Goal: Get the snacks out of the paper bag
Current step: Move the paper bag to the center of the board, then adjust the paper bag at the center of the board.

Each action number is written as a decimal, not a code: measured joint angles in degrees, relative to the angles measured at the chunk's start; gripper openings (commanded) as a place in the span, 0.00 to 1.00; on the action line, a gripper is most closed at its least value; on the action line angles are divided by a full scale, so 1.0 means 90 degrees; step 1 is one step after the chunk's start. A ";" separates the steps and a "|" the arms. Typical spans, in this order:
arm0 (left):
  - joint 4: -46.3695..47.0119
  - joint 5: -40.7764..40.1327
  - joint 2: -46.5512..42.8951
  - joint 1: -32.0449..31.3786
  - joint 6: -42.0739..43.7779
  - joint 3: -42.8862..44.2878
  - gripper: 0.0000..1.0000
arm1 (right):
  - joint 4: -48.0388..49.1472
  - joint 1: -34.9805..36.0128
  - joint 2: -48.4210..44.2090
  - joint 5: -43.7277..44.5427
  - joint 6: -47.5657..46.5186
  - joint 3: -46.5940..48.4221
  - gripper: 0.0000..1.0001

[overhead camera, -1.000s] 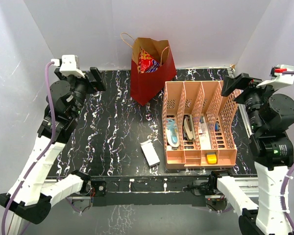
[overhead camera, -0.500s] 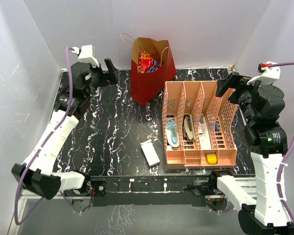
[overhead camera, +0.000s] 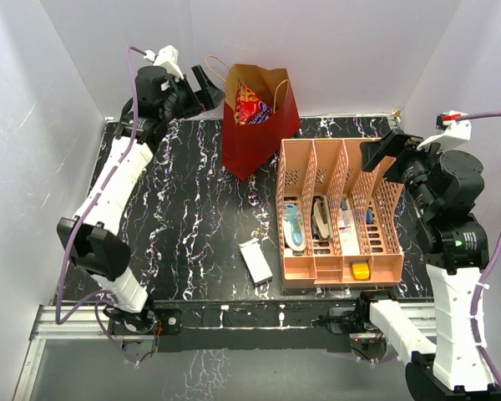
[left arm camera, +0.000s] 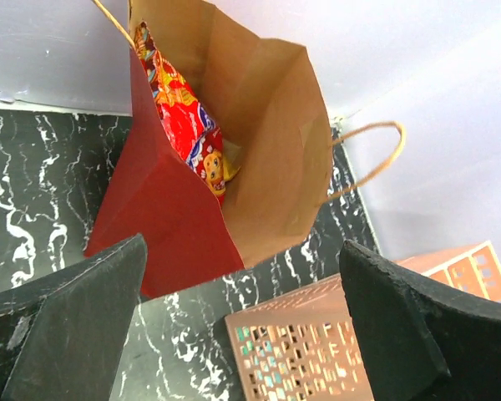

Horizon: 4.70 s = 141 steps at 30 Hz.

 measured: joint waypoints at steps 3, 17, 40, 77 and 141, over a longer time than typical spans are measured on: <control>0.0265 0.0386 0.0471 0.0277 -0.0493 0.0294 0.98 | 0.0019 0.0000 -0.0100 -0.0163 0.0044 -0.0046 0.98; 0.1654 0.0998 0.3451 0.0952 -0.2450 0.2334 0.98 | 0.0027 -0.0002 -0.0350 -0.0202 -0.0131 -0.0046 0.98; 0.4952 0.0833 0.6069 0.1161 -0.5185 0.3825 0.75 | 0.0049 -0.0002 -0.0347 -0.0007 -0.0233 -0.0046 0.98; 0.5323 0.0942 0.5775 0.1180 -0.5566 0.3167 0.00 | -0.0024 -0.0002 -0.0306 -0.0345 0.0410 -0.0090 0.98; 0.0226 0.1872 -0.1817 0.2052 -0.2084 -0.2985 0.00 | 0.2057 0.2443 0.7349 -0.1275 -0.0046 0.4240 0.82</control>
